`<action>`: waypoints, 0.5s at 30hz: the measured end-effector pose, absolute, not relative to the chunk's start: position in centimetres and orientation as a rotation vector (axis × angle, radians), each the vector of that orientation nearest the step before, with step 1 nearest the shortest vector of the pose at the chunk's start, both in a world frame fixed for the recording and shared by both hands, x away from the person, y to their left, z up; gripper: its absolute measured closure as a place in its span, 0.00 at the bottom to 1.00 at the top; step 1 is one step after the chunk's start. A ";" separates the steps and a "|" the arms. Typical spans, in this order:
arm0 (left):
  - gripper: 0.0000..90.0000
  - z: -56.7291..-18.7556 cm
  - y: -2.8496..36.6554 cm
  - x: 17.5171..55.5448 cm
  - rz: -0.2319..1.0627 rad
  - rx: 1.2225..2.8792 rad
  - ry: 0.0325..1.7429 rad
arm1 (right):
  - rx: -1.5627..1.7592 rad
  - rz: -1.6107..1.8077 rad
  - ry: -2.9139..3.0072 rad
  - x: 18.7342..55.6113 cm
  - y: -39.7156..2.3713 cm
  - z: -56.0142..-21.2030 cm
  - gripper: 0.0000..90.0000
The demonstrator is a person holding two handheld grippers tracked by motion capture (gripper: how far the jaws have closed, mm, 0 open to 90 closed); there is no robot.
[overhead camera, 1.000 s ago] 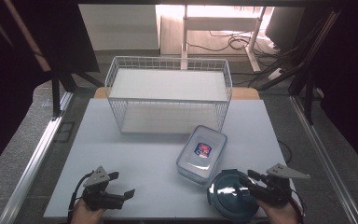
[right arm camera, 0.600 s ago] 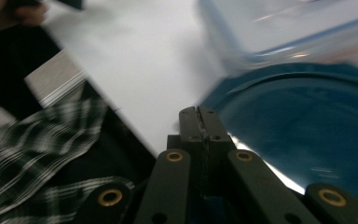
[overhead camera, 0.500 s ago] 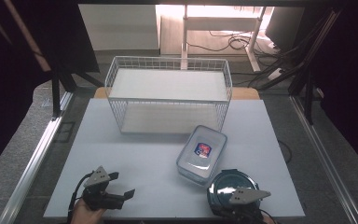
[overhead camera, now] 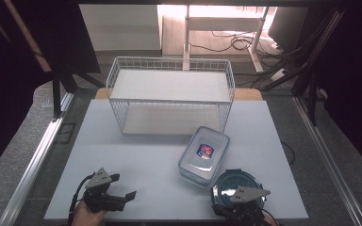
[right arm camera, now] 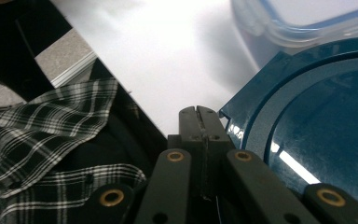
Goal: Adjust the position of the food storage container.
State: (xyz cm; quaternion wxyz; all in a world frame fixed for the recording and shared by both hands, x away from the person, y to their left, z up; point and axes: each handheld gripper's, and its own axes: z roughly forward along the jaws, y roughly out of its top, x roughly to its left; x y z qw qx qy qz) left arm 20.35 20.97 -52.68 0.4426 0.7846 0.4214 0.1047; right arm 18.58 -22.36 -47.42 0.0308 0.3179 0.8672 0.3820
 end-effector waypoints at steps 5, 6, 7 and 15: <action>0.07 -52.8 21.0 20.4 0.253 1.949 1.051 | 1.046 1.138 2.611 19.8 -23.7 -47.2 1.00; 0.07 -52.8 21.0 20.4 0.250 1.949 1.052 | 1.060 1.134 2.599 20.0 -24.1 -47.2 1.00; 0.07 -52.8 21.0 20.4 0.248 1.949 1.052 | 1.060 1.134 2.599 20.0 -24.1 -47.2 1.00; 0.07 -52.9 20.8 20.5 0.236 1.952 1.053 | 1.137 1.106 2.518 22.1 -27.1 -47.0 1.00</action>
